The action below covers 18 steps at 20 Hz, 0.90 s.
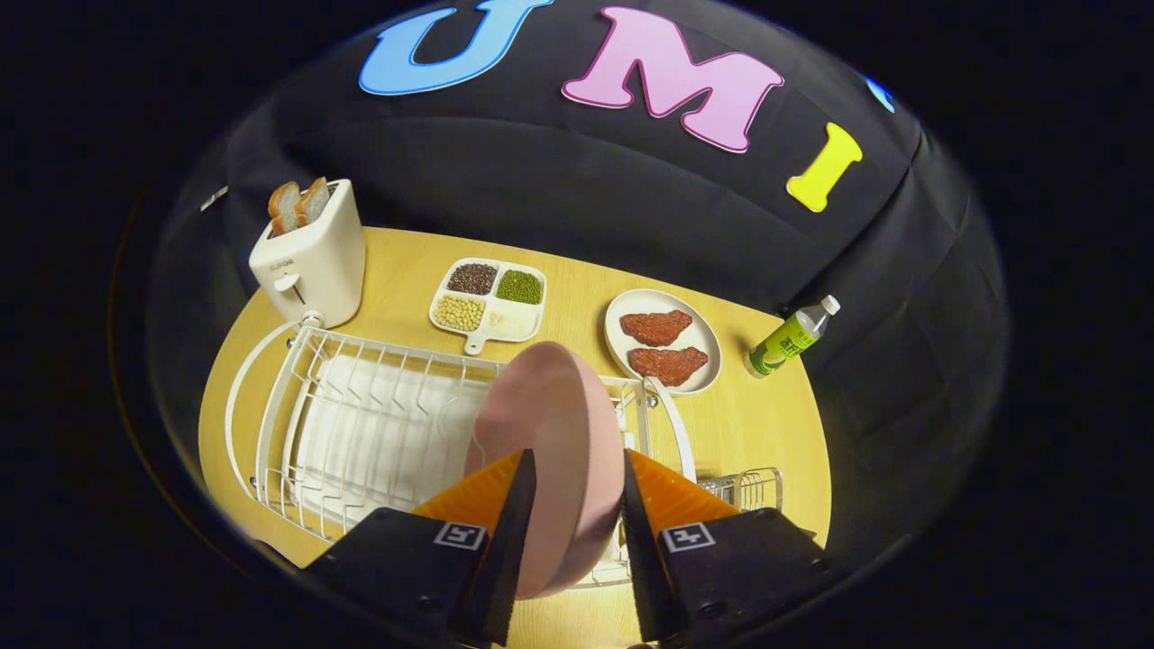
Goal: Take the plate from the dish rack, then take the spoon from the basket and place it into the plate.
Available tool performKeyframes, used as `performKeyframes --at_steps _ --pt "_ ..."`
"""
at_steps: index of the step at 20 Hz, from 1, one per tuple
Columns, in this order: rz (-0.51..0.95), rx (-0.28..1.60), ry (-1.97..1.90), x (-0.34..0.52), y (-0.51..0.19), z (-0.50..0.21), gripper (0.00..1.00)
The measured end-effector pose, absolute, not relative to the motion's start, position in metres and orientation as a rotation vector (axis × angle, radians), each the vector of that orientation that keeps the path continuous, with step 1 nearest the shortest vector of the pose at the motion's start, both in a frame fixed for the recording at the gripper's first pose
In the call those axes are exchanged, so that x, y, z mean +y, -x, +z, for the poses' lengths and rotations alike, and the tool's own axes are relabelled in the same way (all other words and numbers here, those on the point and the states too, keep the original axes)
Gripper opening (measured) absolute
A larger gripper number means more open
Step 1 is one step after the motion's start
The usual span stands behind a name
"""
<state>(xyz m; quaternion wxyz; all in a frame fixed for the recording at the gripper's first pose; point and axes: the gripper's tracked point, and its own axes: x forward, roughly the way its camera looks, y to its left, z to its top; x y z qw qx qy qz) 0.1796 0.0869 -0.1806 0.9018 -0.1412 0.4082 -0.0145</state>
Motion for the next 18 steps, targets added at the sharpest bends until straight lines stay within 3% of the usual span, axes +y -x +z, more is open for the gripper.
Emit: performKeyframes --at_steps 1,2,8,18 --pt "-0.041 0.842 0.301 0.085 -0.182 -0.182 0.51" --pt "-0.046 0.842 0.296 0.087 -0.182 -0.183 0.40" --pt "-0.121 0.881 0.222 0.082 -0.184 -0.186 0.26" --pt "-0.121 0.707 0.497 0.105 -0.199 -0.138 0.24"
